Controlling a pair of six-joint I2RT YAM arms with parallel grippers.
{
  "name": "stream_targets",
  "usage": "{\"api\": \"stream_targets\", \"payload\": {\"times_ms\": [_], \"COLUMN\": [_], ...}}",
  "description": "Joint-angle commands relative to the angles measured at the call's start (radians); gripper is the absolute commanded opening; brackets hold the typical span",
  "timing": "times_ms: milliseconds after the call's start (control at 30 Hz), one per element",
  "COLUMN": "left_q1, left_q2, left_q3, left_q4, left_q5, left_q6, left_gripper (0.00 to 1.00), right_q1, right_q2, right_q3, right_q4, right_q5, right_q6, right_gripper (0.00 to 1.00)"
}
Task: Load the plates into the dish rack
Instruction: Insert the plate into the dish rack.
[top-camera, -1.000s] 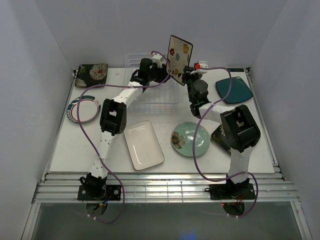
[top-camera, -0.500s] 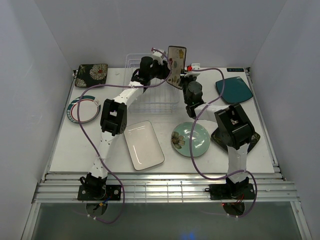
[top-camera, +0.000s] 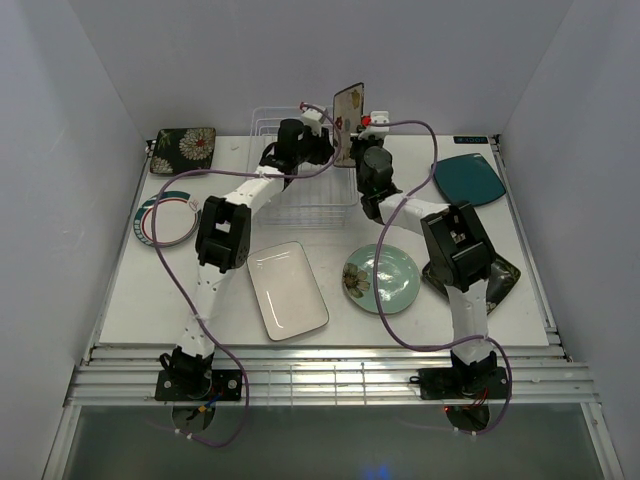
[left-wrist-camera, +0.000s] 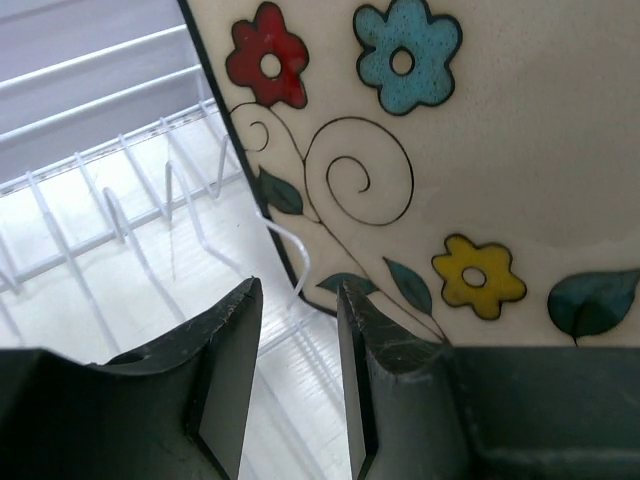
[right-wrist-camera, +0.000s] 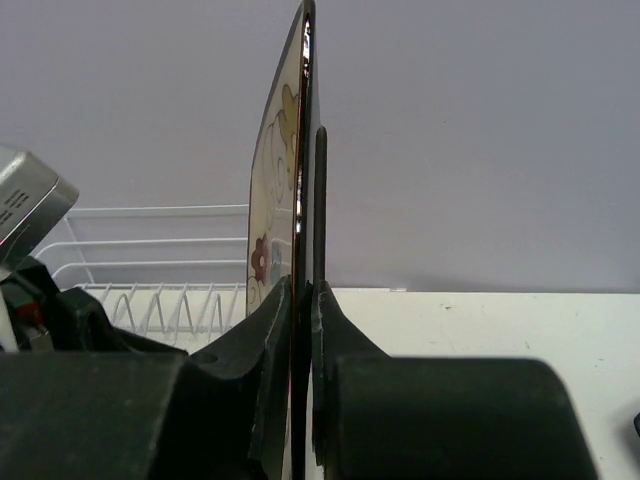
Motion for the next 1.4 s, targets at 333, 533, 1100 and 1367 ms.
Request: {"api": "stream_targets", "payload": {"times_ms": [333, 533, 1100, 1367], "left_q1": [0.116, 0.122, 0.122, 0.122], "left_q2": [-0.272, -0.318, -0.422, -0.453], "left_q3": [-0.140, -0.200, -0.329, -0.352], "left_q4": [-0.002, 0.003, 0.035, 0.024], "left_q5": [0.015, 0.015, 0.006, 0.000], "left_q6": [-0.018, -0.019, -0.021, -0.018], "left_gripper": [0.45, 0.44, 0.44, 0.44], "right_q1": [0.066, 0.079, 0.109, 0.117], "right_q2": [0.016, 0.064, 0.038, 0.084], "right_q3": [0.405, 0.578, 0.597, 0.709], "right_q4": [-0.202, -0.411, -0.480, -0.597], "right_q5": [0.081, 0.122, 0.236, 0.263], "right_q6": [0.011, 0.006, -0.061, -0.067], "right_gripper": [0.08, 0.08, 0.08, 0.08]}}
